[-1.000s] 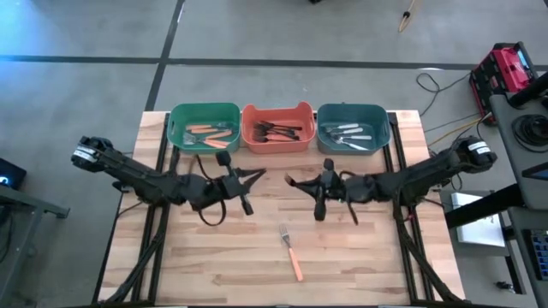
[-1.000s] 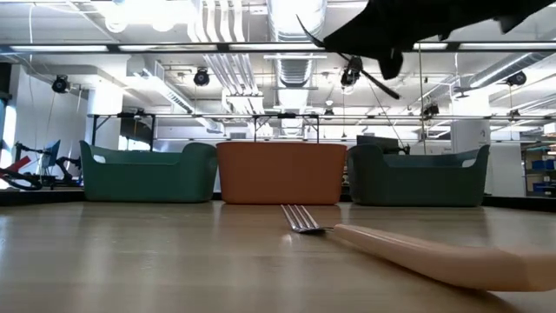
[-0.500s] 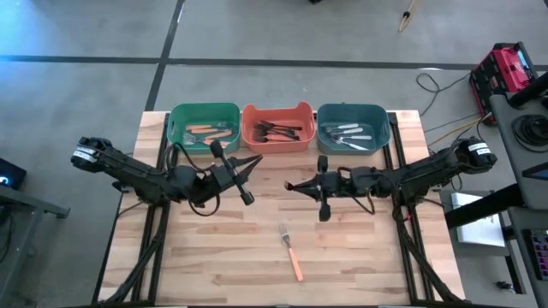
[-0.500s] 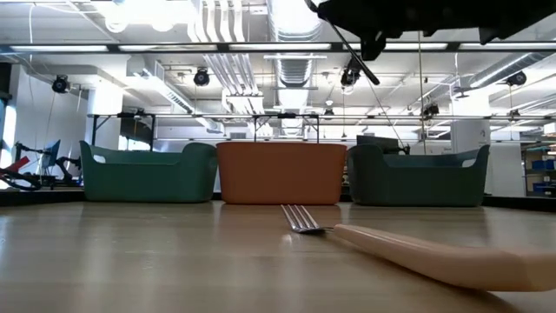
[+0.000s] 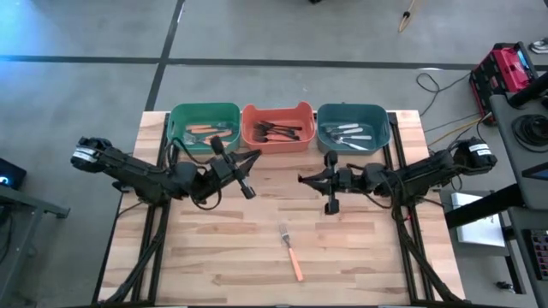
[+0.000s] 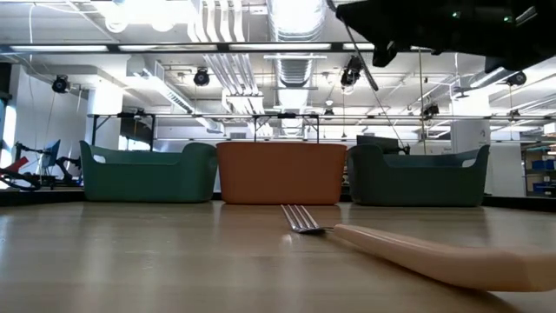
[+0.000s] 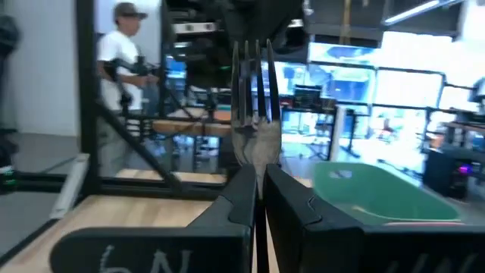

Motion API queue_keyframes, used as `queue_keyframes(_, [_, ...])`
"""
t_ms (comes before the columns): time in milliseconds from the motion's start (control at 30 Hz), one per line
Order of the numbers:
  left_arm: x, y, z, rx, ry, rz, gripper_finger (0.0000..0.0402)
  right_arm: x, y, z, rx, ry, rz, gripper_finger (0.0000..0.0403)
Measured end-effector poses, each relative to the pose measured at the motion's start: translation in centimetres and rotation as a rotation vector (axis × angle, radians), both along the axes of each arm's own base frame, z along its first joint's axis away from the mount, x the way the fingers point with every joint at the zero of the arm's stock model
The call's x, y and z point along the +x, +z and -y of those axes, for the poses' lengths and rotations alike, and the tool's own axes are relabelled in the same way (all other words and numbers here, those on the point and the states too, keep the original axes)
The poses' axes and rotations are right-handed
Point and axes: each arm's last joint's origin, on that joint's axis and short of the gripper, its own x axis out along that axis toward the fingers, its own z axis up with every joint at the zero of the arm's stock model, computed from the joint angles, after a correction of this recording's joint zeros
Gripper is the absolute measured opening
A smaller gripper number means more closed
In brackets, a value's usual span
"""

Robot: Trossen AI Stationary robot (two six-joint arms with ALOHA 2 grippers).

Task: Sort silverware by color (type)
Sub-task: Put the black fork into the orange bin

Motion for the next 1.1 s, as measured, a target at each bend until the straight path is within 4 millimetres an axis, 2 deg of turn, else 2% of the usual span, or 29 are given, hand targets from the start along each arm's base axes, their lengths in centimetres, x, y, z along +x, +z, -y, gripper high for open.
queue_keyframes(233, [0.3,0.1,-2.3,-0.03,0.076,0.029,0.0,0.7,1.0,3.7,0.017,-0.108,0.008,0.0012])
queue_keyframes(433, [0.4,0.1,-3.8,-0.037,0.128,0.032,0.0,1.8,1.6,6.2,0.045,-0.143,-0.131,0.0012])
queue_keyframes(700, [0.4,0.1,-4.8,-0.034,0.162,0.03,0.0,2.4,3.2,7.1,0.021,-0.105,-0.118,0.0012])
queue_keyframes(1100, [0.4,0.1,-4.8,-0.053,0.156,0.044,0.0,2.8,3.3,7.1,0.01,-0.102,-0.186,0.0012])
